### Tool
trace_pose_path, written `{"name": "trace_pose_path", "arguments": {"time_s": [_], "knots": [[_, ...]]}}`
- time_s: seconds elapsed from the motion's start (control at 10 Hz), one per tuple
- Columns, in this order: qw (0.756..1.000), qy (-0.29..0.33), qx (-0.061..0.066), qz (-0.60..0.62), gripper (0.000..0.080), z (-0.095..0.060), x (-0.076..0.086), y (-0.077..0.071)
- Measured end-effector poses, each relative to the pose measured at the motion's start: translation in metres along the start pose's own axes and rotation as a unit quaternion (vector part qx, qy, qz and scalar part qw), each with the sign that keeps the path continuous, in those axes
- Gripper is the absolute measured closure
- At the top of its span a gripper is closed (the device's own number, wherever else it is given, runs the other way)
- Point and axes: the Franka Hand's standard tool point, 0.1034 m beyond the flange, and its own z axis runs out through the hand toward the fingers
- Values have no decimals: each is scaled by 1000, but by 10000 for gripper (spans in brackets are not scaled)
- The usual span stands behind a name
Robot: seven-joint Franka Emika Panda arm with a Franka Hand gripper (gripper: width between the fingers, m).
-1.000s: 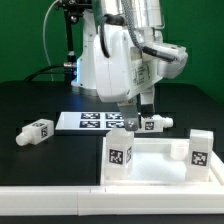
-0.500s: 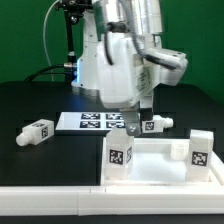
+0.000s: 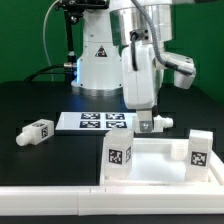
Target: Assemble square table
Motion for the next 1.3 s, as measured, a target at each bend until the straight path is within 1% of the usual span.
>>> {"name": "trace_pose_path", "arguments": {"time_s": [0.4, 0.5, 0.6, 0.7, 0.8, 0.9, 1.2, 1.3], "knots": [[1000, 2, -1, -3, 150, 3, 1, 3], [1000, 8, 2, -11, 150, 8, 4, 13], [1000, 15, -3, -18, 150, 15, 6, 29], [999, 19, -12, -26, 150, 21, 8, 42], [999, 22, -13, -23, 150, 25, 13, 49], [1000, 23, -16, -9, 150, 28, 12, 52], [999, 25, -16, -13, 150, 30, 12, 53], [999, 30, -20, -19, 150, 38, 12, 61]]}}
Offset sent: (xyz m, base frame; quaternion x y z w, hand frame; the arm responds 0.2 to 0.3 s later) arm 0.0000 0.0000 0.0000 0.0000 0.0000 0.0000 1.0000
